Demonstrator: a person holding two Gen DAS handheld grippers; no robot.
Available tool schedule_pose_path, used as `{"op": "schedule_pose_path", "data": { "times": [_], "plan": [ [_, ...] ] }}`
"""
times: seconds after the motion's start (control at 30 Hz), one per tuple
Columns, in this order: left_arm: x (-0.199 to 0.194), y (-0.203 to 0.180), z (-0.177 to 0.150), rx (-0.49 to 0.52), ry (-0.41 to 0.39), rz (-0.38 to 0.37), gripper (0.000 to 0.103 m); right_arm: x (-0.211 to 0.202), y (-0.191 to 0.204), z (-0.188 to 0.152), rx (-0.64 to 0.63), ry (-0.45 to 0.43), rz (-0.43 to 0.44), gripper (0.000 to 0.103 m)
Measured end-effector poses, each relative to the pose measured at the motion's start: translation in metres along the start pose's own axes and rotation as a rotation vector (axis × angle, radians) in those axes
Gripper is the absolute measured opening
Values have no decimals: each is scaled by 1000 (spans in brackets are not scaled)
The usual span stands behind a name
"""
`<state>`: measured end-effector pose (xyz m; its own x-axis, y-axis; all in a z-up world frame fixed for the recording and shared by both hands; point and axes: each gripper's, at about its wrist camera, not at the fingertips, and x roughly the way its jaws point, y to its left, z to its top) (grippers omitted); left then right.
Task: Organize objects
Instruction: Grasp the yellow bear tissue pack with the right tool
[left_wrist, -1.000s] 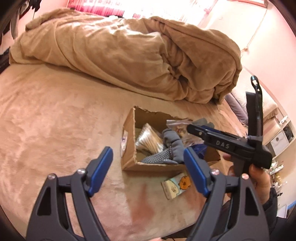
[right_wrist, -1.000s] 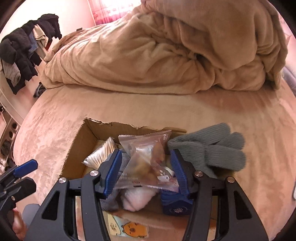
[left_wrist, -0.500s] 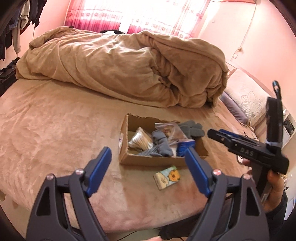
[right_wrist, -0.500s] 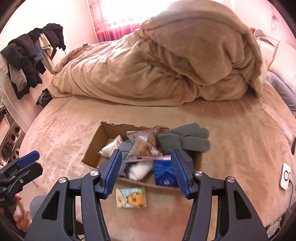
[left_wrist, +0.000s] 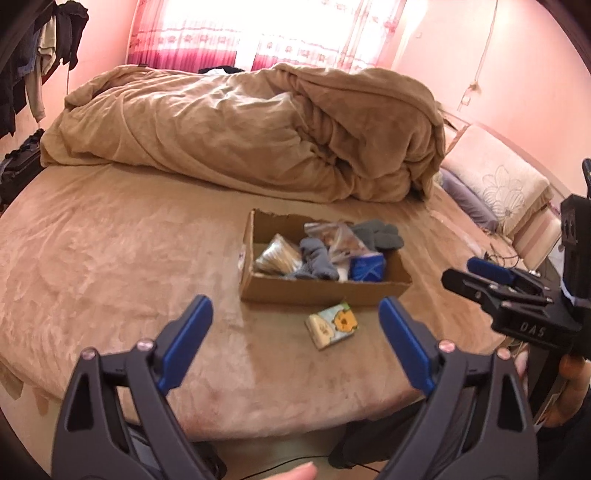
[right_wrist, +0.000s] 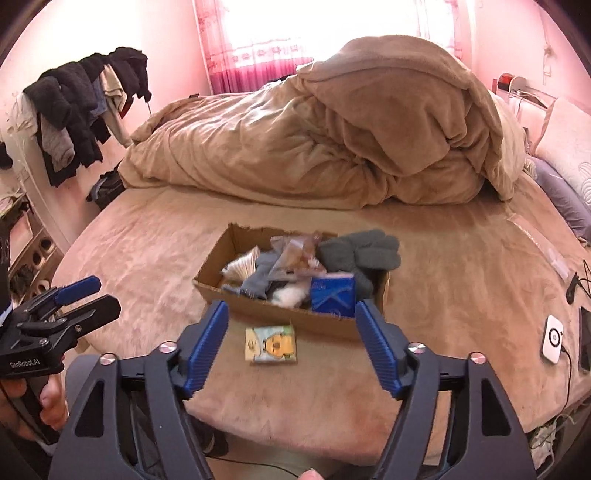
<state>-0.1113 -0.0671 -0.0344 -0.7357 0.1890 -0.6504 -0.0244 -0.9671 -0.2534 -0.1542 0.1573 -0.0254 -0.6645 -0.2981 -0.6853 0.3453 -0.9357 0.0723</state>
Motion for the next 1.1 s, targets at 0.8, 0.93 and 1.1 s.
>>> {"op": "schedule_pose_path", "data": {
  "times": [0.8,0.93,1.1],
  "plan": [
    [68,34,-39,-45,142,37,93,100,18,-60,-12,182,88,77],
    [83,42,-40,-51,163,53,93,123,21,-62,-24,214,100,77],
    [105,51,-45,-72,204,42,93,151,24,-63,-32,255,108,77]
  ]
}}
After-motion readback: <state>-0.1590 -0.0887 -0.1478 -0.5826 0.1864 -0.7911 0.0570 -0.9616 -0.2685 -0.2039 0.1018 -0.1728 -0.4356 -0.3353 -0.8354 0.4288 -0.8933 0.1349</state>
